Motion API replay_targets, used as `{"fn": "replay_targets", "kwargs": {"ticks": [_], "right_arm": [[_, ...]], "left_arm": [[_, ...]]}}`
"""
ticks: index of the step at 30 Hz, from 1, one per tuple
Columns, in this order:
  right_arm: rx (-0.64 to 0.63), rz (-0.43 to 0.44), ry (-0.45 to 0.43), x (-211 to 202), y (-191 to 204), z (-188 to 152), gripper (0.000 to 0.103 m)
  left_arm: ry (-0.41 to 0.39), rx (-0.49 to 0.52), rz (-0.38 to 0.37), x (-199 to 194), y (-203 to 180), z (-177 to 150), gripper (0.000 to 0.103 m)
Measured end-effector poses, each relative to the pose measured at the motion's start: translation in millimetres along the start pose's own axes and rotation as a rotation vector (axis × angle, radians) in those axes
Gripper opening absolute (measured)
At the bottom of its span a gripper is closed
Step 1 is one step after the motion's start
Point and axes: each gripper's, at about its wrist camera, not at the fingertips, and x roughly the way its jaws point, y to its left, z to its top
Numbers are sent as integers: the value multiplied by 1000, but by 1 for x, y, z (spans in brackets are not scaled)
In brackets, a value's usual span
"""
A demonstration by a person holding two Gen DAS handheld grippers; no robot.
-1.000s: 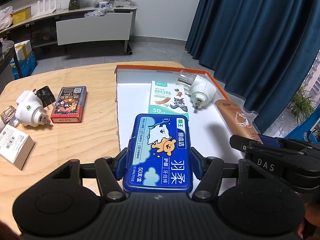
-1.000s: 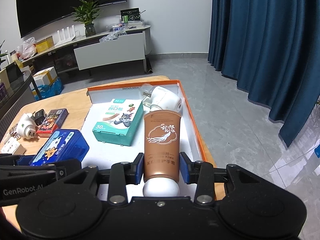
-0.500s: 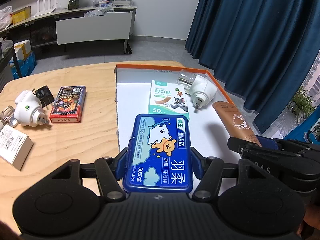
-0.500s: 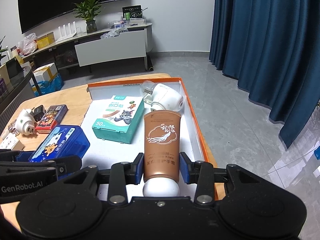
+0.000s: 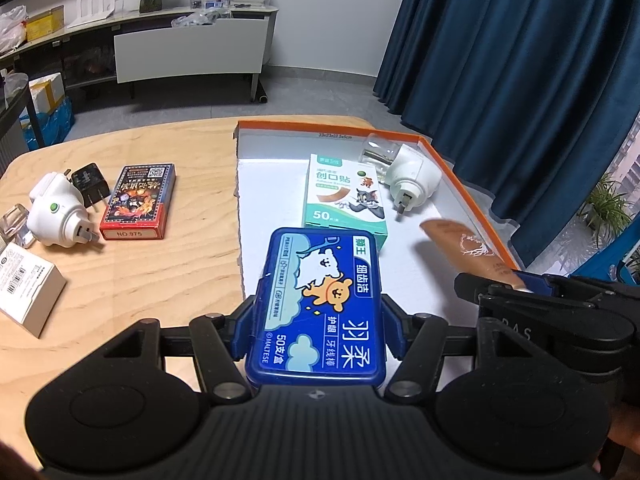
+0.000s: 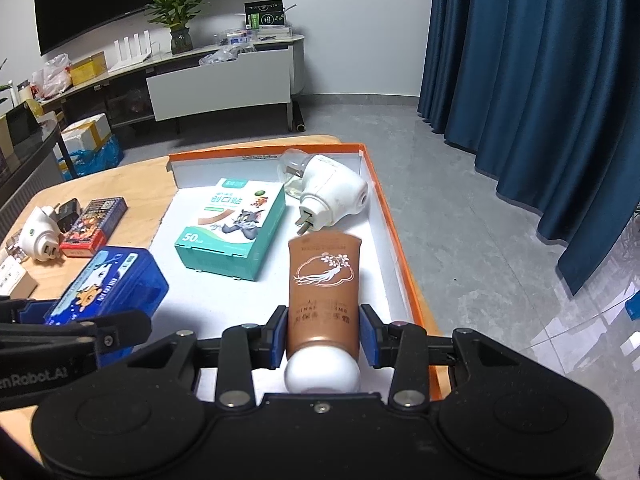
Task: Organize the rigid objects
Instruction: 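Lower the brown tube into the lid with the right tool while the left tool lowers the blue box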
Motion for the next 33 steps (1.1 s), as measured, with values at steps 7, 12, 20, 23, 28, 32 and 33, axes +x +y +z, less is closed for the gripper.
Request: {"fn": "replay_targets", "kwargs": {"ticks": [7, 12, 20, 23, 28, 32, 33], "right_arm": [[-16, -36, -1, 4, -2, 2, 47], [14, -38, -71, -13, -10, 4, 73], [59, -65, -124, -29, -20, 8, 74], [59, -66, -137, -35, -19, 9, 74], [57, -67, -153, -42, -15, 12, 77], [69, -15, -142, -43, -3, 14, 79], [66, 5, -133, -43, 2, 14, 79]], "left_arm": [[10, 3, -2, 5, -1, 0, 63], [24, 14, -9, 11, -4, 1, 63], [54, 68, -86, 31, -22, -6, 68], [60, 82, -113, 33, -28, -8, 79], [34, 65, -81, 14, -19, -3, 86], [-3, 52, -18, -5, 1, 3, 91], [-10, 50, -3, -10, 9, 3, 91]]}}
